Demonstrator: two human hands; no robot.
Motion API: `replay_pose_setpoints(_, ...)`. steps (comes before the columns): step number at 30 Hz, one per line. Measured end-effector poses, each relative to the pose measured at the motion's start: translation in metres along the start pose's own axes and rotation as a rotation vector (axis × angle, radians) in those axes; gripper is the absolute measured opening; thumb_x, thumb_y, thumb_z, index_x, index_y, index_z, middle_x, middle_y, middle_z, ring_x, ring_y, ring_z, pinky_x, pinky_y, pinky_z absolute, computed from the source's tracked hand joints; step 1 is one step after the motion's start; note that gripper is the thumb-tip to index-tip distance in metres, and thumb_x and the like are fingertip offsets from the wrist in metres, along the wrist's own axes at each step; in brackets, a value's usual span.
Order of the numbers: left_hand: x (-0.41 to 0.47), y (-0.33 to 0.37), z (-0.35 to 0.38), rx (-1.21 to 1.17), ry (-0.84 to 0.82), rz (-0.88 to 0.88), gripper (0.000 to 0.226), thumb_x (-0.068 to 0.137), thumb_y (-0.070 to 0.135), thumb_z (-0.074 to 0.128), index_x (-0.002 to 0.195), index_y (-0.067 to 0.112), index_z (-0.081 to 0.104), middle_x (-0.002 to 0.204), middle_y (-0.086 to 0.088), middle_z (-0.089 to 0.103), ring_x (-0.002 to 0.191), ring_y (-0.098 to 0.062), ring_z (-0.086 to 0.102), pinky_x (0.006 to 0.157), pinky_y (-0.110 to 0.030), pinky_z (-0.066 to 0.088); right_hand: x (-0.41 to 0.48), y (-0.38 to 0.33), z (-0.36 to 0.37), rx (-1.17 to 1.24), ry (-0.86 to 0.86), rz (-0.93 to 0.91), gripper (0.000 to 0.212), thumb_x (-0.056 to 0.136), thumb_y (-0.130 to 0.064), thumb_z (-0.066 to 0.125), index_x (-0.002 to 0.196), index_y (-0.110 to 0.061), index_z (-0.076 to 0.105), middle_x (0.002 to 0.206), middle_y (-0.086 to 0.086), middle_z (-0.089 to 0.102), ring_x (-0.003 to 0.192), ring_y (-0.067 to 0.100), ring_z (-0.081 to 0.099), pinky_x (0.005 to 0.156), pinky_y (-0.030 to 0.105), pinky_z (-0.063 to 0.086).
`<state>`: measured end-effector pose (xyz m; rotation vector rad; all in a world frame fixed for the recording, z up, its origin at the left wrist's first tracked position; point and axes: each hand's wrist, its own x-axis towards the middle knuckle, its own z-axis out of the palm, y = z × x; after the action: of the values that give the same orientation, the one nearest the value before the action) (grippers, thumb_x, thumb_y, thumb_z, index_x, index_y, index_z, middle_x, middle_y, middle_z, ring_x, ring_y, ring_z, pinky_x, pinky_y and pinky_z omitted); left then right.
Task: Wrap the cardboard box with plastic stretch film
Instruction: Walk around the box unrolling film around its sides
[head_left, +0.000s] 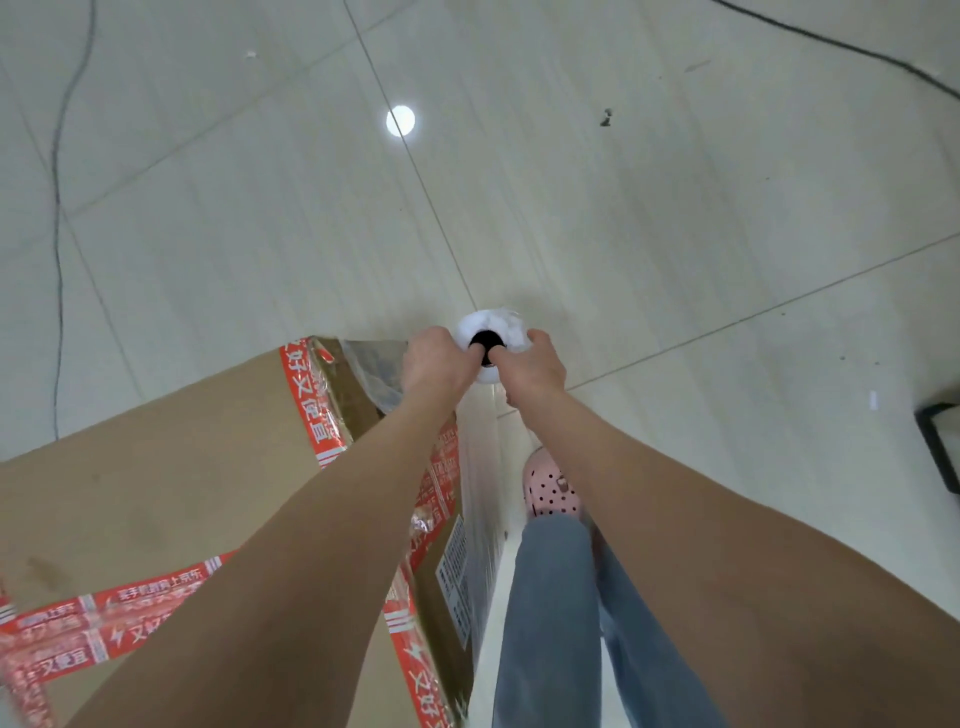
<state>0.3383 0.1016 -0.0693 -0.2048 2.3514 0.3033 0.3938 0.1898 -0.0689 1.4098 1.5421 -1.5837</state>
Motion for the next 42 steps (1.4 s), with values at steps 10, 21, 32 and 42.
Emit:
replay_pose_setpoints(10, 0.030, 0.021, -0.042, 0.416, -0.186, 0.309, 0.041, 0.073, 0.023, 0.052, 0.113, 0.028, 0.057, 0.092, 0.002, 0.056, 0.091, -0.023, 0.056, 0.066, -0.025, 0.042, 0.011, -0.023, 0.017, -0.244, 0.040, -0.132, 0.023, 0.077, -0.022, 0.064, 0.099, -0.021, 0.059, 0.080, -0.003, 0.060, 0.073, 0.020, 0.061, 0.064, 0.030, 0.050)
replay_pose_setpoints(21, 0.056, 0.006, -0.067, 0.292, -0.013, 0.178, 0.007, 0.081, 0.016, 0.054, 0.085, 0.014, 0.048, 0.089, -0.005, 0.054, 0.077, -0.025, 0.052, 0.061, -0.030, 0.039, 0.017, -0.067, 0.037, -0.508, 0.101, -0.302, 0.029, 0.080, -0.029, 0.059, 0.108, -0.025, 0.059, 0.098, -0.001, 0.067, 0.081, 0.022, 0.058, 0.067, 0.029, 0.043)
replay_pose_setpoints(32, 0.077, -0.014, -0.088, 0.329, -0.066, 0.211, 0.037, 0.081, 0.017, 0.056, 0.117, 0.013, 0.049, 0.108, -0.011, 0.059, 0.091, -0.029, 0.058, 0.066, -0.032, 0.042, 0.029, -0.064, 0.083, -0.177, -0.107, -0.055, 0.048, 0.079, -0.027, 0.065, 0.122, -0.013, 0.048, 0.108, 0.009, 0.061, 0.092, 0.028, 0.063, 0.081, 0.042, 0.056)
replay_pose_setpoints(42, 0.093, -0.014, -0.101, 0.342, 0.019, 0.155, 0.024, 0.079, 0.011, 0.053, 0.096, 0.018, 0.068, 0.097, -0.005, 0.066, 0.086, -0.025, 0.062, 0.064, -0.028, 0.043, 0.039, -0.102, 0.087, -0.521, -0.067, -0.233, 0.040, 0.080, -0.027, 0.061, 0.118, -0.020, 0.051, 0.099, 0.003, 0.061, 0.081, 0.024, 0.054, 0.066, 0.027, 0.038)
